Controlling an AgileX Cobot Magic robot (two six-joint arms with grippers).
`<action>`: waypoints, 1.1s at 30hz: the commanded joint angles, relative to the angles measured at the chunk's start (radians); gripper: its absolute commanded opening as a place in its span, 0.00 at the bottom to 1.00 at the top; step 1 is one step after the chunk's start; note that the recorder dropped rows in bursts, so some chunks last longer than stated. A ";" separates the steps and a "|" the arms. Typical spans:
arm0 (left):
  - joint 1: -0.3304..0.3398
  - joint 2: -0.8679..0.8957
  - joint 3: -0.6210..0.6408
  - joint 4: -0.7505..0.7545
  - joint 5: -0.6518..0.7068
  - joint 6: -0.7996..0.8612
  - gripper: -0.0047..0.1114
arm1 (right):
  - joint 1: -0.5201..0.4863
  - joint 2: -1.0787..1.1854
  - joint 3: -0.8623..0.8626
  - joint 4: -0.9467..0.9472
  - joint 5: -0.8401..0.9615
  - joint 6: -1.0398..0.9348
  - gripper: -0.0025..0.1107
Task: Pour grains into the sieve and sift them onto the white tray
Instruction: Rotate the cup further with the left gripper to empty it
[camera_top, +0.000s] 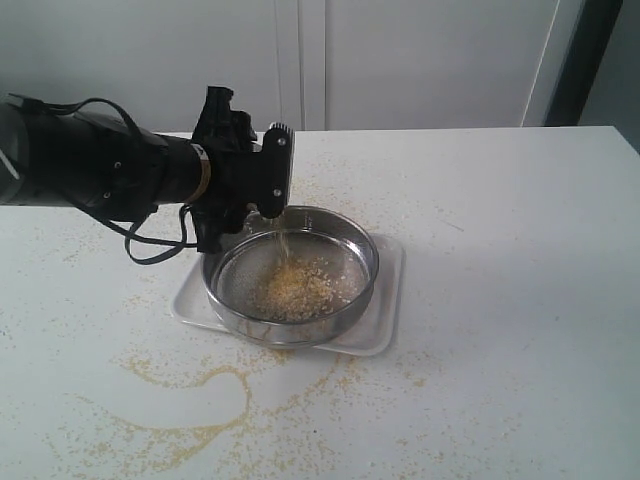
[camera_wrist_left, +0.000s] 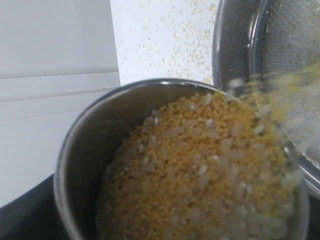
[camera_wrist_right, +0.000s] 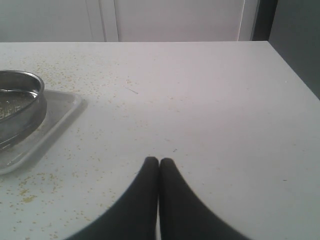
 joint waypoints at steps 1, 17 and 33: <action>-0.006 -0.006 -0.009 0.001 0.016 -0.001 0.04 | 0.001 -0.006 0.007 -0.002 -0.007 -0.001 0.02; -0.006 -0.006 -0.009 0.001 0.039 0.004 0.04 | 0.001 -0.006 0.007 -0.002 -0.007 -0.001 0.02; -0.046 -0.006 -0.009 0.001 0.073 0.045 0.04 | 0.001 -0.006 0.007 -0.002 -0.007 -0.001 0.02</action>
